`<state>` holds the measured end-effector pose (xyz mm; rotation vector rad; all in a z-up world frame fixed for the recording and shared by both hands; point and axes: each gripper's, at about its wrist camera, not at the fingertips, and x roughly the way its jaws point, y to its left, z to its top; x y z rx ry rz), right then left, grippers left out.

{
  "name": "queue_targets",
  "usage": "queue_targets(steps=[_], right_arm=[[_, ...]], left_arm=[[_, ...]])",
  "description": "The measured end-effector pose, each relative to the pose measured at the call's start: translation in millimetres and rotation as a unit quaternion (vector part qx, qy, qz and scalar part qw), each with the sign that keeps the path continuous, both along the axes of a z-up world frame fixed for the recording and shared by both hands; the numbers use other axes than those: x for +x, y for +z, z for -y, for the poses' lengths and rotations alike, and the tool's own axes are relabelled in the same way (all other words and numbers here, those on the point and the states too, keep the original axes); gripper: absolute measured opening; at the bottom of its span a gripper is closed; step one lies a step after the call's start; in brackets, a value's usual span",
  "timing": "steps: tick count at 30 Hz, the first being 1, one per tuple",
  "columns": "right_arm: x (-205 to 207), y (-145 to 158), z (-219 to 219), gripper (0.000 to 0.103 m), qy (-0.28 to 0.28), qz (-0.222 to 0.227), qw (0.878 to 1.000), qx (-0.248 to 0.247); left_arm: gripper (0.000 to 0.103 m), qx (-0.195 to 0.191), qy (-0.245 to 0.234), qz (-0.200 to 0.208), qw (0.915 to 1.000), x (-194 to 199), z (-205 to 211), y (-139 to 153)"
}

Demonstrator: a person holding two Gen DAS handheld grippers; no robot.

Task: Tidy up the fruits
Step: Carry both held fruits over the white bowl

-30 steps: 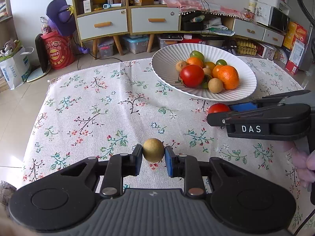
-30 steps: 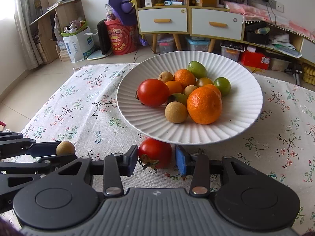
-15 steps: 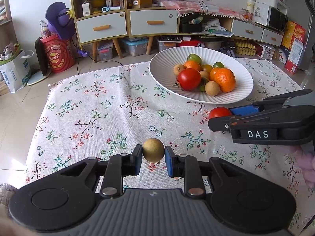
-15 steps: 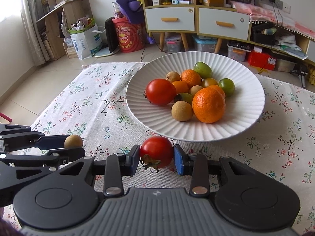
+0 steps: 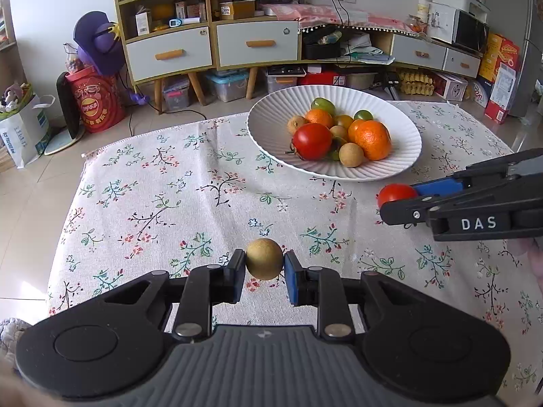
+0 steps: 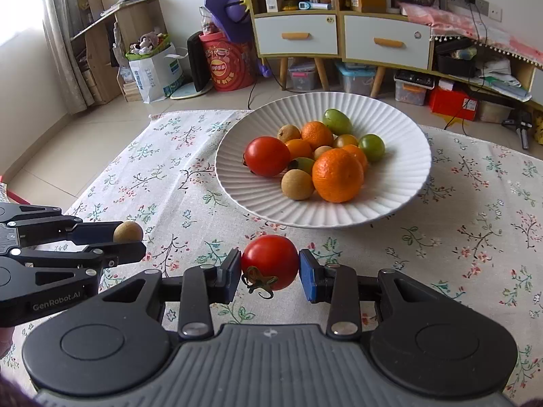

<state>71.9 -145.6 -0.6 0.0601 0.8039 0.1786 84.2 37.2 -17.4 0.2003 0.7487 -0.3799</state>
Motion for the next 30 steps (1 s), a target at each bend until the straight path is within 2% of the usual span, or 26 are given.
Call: queue_targets(steps=[11, 18, 30], right_arm=[[-3.7, 9.5, 26.9, 0.034, -0.027, 0.015, 0.999, 0.027], [-2.3, 13.8, 35.0, 0.034, -0.048, 0.031, 0.997, 0.042], [9.6, 15.8, 52.0, 0.034, -0.085, 0.051, 0.993, 0.057]], left_arm=[[0.017, -0.056, -0.002, -0.001, 0.9984, 5.1, 11.3, 12.7], [0.017, -0.06, -0.017, 0.011, 0.998, 6.7, 29.1, 14.6], [0.017, -0.074, -0.008, 0.018, 0.9971, 22.9, 53.6, 11.5]])
